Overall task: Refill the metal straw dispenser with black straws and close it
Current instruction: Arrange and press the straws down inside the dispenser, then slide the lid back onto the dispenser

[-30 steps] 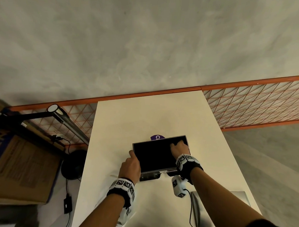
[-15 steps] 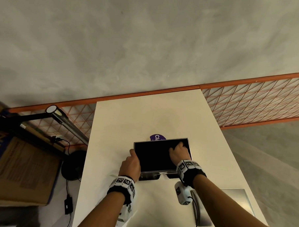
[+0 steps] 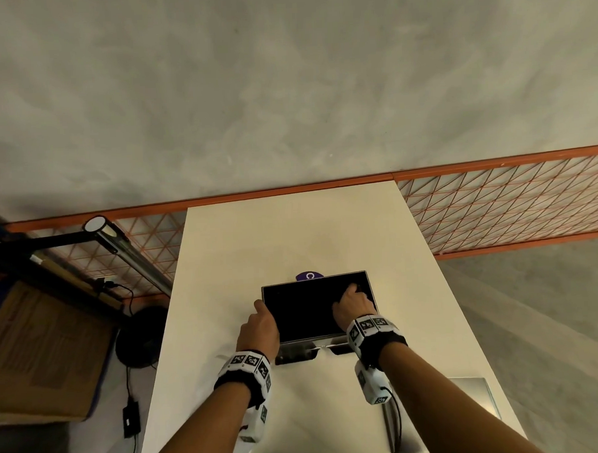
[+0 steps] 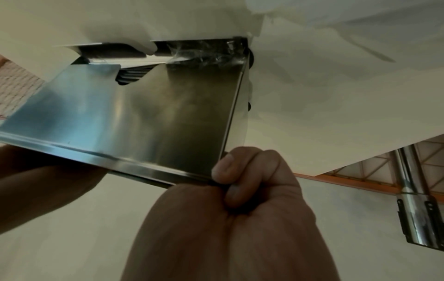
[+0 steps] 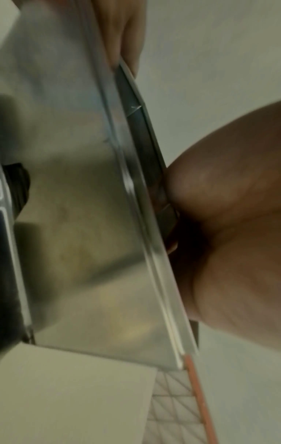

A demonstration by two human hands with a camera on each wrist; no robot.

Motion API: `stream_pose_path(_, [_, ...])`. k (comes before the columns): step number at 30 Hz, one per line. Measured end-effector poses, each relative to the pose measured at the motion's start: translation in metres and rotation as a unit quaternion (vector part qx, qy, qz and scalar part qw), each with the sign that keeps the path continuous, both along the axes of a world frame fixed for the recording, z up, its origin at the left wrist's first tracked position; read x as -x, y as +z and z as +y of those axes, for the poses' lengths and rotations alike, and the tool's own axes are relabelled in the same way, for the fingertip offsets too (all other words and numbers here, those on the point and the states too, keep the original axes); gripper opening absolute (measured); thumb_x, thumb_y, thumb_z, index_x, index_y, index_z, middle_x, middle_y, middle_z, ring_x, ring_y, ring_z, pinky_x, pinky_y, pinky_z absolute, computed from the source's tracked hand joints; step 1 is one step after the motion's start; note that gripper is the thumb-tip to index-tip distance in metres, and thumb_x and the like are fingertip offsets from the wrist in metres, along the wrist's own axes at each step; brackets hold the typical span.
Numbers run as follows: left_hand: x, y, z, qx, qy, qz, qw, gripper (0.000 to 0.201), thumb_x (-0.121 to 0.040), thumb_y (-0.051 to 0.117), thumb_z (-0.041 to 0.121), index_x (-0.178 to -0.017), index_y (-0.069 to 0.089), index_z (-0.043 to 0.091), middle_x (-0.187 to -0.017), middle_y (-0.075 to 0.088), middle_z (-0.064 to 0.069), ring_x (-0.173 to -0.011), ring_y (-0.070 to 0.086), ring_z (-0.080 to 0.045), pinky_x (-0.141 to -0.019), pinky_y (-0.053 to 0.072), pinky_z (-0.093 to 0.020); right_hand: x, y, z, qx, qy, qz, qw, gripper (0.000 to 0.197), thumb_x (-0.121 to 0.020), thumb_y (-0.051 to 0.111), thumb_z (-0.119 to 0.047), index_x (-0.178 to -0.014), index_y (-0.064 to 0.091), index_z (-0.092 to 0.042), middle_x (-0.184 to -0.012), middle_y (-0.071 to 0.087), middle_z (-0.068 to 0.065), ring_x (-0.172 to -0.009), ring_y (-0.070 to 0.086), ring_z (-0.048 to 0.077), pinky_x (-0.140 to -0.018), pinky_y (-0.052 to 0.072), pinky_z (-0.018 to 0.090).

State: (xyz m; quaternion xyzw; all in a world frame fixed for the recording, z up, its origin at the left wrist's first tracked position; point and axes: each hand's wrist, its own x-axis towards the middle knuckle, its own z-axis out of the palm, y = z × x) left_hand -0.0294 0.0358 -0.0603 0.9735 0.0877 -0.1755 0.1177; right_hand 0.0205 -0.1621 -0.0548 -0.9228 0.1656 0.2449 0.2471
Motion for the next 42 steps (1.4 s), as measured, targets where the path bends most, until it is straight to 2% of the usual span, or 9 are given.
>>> stream_pose_path(6, [-0.013, 0.002, 0.002, 0.004, 0.003, 0.008, 1.000, 0.045, -0.104, 0.040, 0.007, -0.145, 0.027, -0.003, -0.128, 0.061, -0.024, -0.115, 0.063, -0.043, -0.093, 0.049, -0.046, 0.002, 0.019, -0.011, -0.004, 0.101, -0.109, 0.989, 0.035, -0.095, 0.045, -0.022, -0.125, 0.044, -0.004, -0.122, 0.052, 0.019, -0.110, 0.055, 0.038, -0.089, 0.045, 0.040])
stream_pose_path(9, [-0.015, 0.000, 0.004, 0.006, 0.000, 0.006, 1.000, 0.042, -0.103, 0.040, 0.006, -0.143, 0.030, -0.004, -0.125, 0.063, -0.024, -0.111, 0.064, -0.043, -0.089, 0.049, -0.045, -0.001, 0.025, -0.023, -0.012, 0.100, -0.243, 0.965, 0.025, -0.092, 0.048, -0.017, -0.114, 0.055, -0.006, -0.113, 0.054, 0.014, -0.103, 0.053, 0.034, -0.084, 0.045, 0.039])
stream_pose_path(11, [-0.015, 0.000, 0.005, 0.011, 0.004, 0.006, 1.000, 0.041, -0.103, 0.040, 0.005, -0.141, 0.031, -0.003, -0.123, 0.063, -0.025, -0.110, 0.064, -0.044, -0.087, 0.049, -0.046, -0.004, 0.023, -0.032, 0.002, 0.069, -0.275, 0.959, 0.029, -0.091, 0.050, -0.014, -0.118, 0.055, -0.005, -0.115, 0.053, 0.016, -0.105, 0.049, 0.036, -0.087, 0.045, 0.044])
stream_pose_path(14, [-0.015, 0.000, 0.004, 0.014, 0.008, 0.010, 1.000, 0.039, -0.102, 0.040, 0.004, -0.140, 0.032, -0.002, -0.123, 0.063, -0.024, -0.110, 0.065, -0.044, -0.088, 0.050, -0.046, -0.010, 0.013, -0.042, -0.034, -0.004, -0.180, 0.983, 0.037, -0.098, 0.045, -0.018, -0.132, 0.044, -0.003, -0.124, 0.053, 0.025, -0.111, 0.052, 0.044, -0.089, 0.043, 0.044])
stream_pose_path(17, [-0.016, 0.001, 0.004, 0.012, 0.008, 0.014, 1.000, 0.041, -0.102, 0.040, 0.004, -0.141, 0.031, -0.003, -0.125, 0.062, -0.025, -0.111, 0.064, -0.043, -0.090, 0.050, -0.046, -0.009, 0.003, -0.045, -0.049, -0.038, -0.077, 0.995, 0.028, -0.101, 0.037, -0.023, -0.119, 0.044, -0.003, -0.115, 0.060, 0.030, -0.102, 0.059, 0.046, -0.078, 0.046, 0.043])
stream_pose_path(26, [-0.018, 0.004, 0.004, -0.006, -0.006, 0.023, 1.000, 0.042, -0.102, 0.045, 0.005, -0.142, 0.031, -0.002, -0.125, 0.062, -0.024, -0.112, 0.065, -0.043, -0.090, 0.051, -0.046, 0.001, -0.003, -0.048, 0.026, 0.012, -0.069, 0.997, 0.022, -0.097, 0.034, -0.010, -0.114, 0.045, 0.000, -0.116, 0.060, 0.027, -0.106, 0.059, 0.045, -0.076, 0.041, 0.040])
stream_pose_path(35, [-0.021, 0.000, 0.005, -0.035, -0.025, 0.025, 0.999, 0.044, -0.102, 0.047, 0.008, -0.142, 0.032, -0.004, -0.125, 0.063, -0.024, -0.112, 0.065, -0.043, -0.087, 0.051, -0.045, 0.000, -0.001, -0.054, 0.022, 0.043, -0.053, 0.997, 0.021, -0.097, 0.036, -0.011, -0.114, 0.044, -0.001, -0.117, 0.060, 0.028, -0.105, 0.059, 0.046, -0.074, 0.040, 0.040])
stream_pose_path(40, [-0.015, 0.022, 0.020, 0.027, -0.006, 0.051, 0.998, 0.039, -0.110, 0.035, 0.037, -0.132, 0.044, 0.006, -0.122, 0.064, -0.021, -0.107, 0.064, -0.042, -0.079, 0.045, -0.041, -0.002, 0.022, -0.057, 0.027, 0.053, -0.020, 0.998, 0.022, -0.094, 0.039, -0.013, -0.111, 0.047, -0.003, -0.117, 0.059, 0.024, -0.103, 0.059, 0.042, -0.075, 0.044, 0.039])
stream_pose_path(42, [-0.003, 0.038, 0.031, 0.055, 0.017, 0.019, 0.998, 0.043, -0.108, 0.032, 0.048, -0.130, 0.047, 0.013, -0.116, 0.067, -0.017, -0.103, 0.065, -0.041, -0.080, 0.048, -0.042, 0.000, 0.039, -0.052, 0.061, 0.064, -0.061, 0.994, 0.021, -0.091, 0.042, -0.014, -0.108, 0.049, -0.005, -0.114, 0.059, 0.020, -0.103, 0.057, 0.040, -0.077, 0.044, 0.040])
